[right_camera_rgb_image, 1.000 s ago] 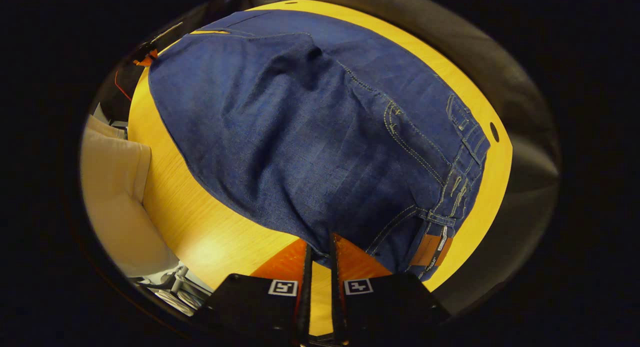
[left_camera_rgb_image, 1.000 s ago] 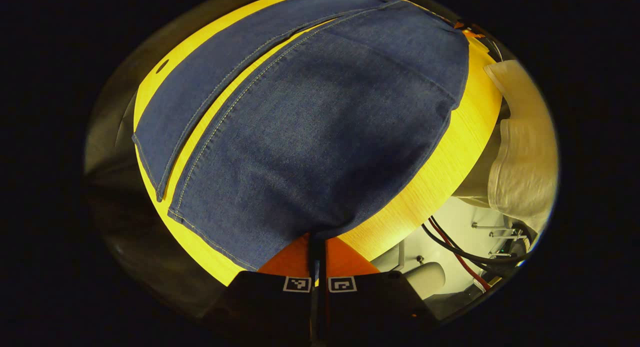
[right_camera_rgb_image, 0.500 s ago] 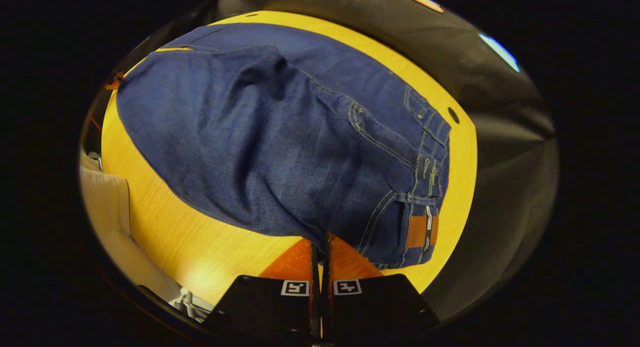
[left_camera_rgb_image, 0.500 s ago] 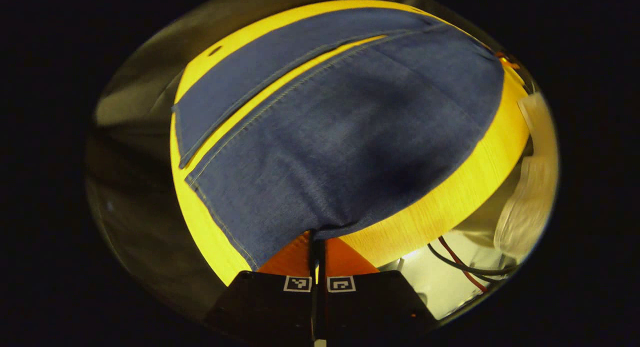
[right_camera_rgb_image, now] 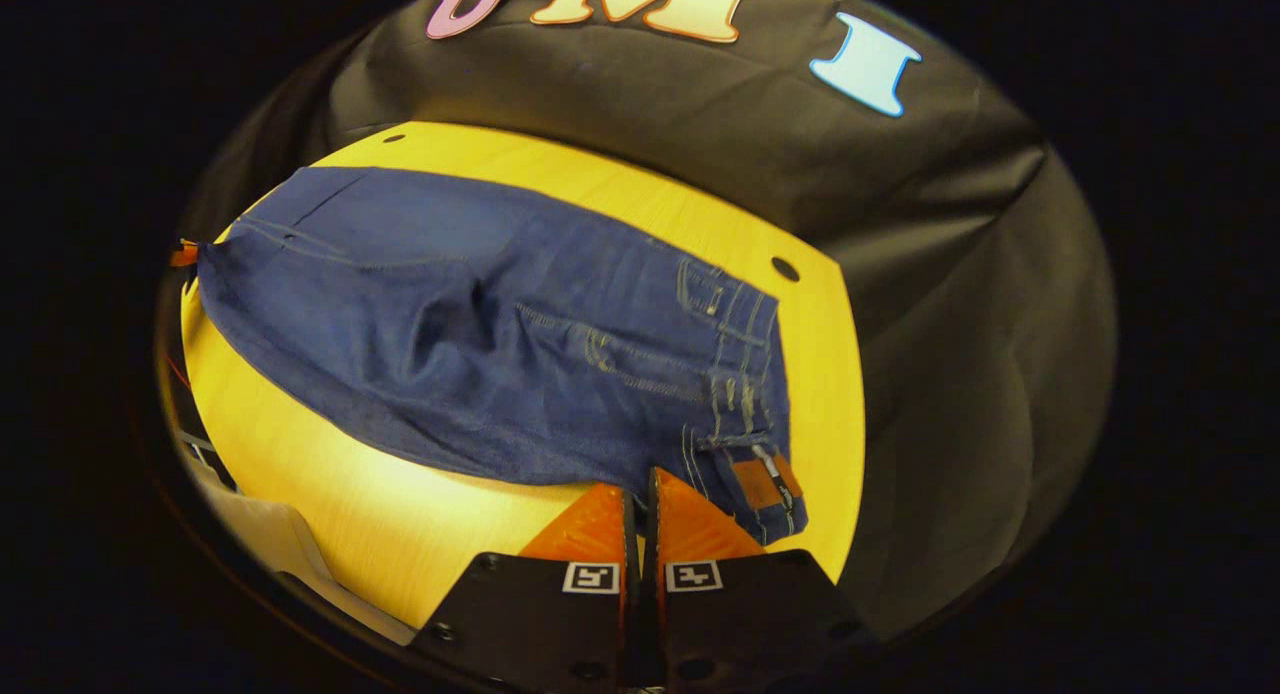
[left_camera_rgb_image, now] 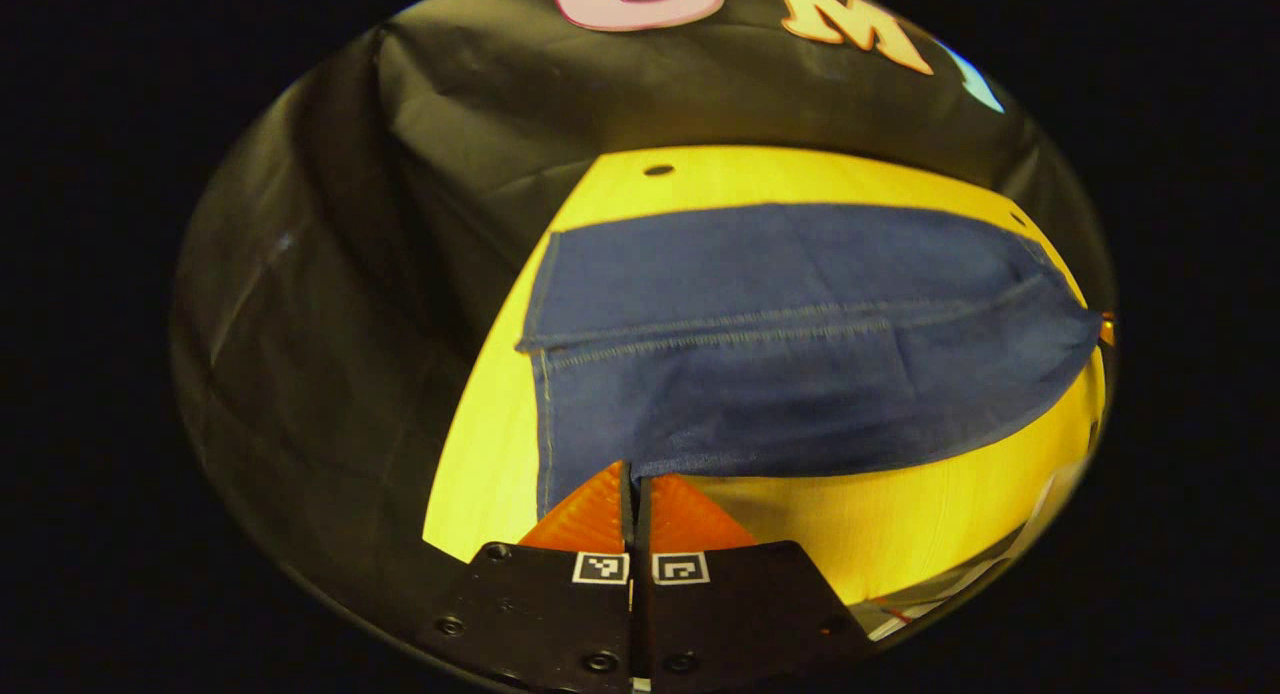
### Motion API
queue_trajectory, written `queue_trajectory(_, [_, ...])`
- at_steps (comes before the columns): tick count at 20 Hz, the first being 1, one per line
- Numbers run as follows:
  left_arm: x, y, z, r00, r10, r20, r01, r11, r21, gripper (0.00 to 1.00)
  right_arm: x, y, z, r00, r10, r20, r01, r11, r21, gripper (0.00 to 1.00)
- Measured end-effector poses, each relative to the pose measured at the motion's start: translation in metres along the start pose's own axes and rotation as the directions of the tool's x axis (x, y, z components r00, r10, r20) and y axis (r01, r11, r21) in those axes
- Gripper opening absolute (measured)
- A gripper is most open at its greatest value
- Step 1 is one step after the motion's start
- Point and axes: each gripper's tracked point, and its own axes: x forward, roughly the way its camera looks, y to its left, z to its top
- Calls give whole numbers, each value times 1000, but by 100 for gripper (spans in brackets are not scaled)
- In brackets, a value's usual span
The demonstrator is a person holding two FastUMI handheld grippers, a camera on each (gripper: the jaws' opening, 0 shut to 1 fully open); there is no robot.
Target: Grasp the waist and the cuffs of the jeans and fold them to make the two legs overlap; first hold the waist and fold one-third of the jeans toward the cuffs, then hold the cuffs and fold the remaining one-third in the same direction to finish folding.
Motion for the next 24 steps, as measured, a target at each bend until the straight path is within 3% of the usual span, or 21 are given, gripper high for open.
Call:
queue_trajectory(4, [-2,3,48,994,30,103,-21,996,-85,0,2,-19,69,995,-45,89,37,996,84,3])
queue_trajectory(7, [10,6,82,985,71,160,-47,988,-150,0,25,-26,120,985,-66,162,48,993,109,0])
queue_trajectory(11, [52,5,123,981,105,162,-81,985,-150,0,75,-28,166,977,-77,198,55,992,114,0])
queue_trajectory(18, [165,-14,159,983,132,131,-115,985,-128,0,189,-15,170,991,-20,131,-9,975,222,2])
queue_trajectory(24, [192,-21,151,985,141,98,-131,986,-99,0,219,-7,161,994,43,98,-72,948,310,2])
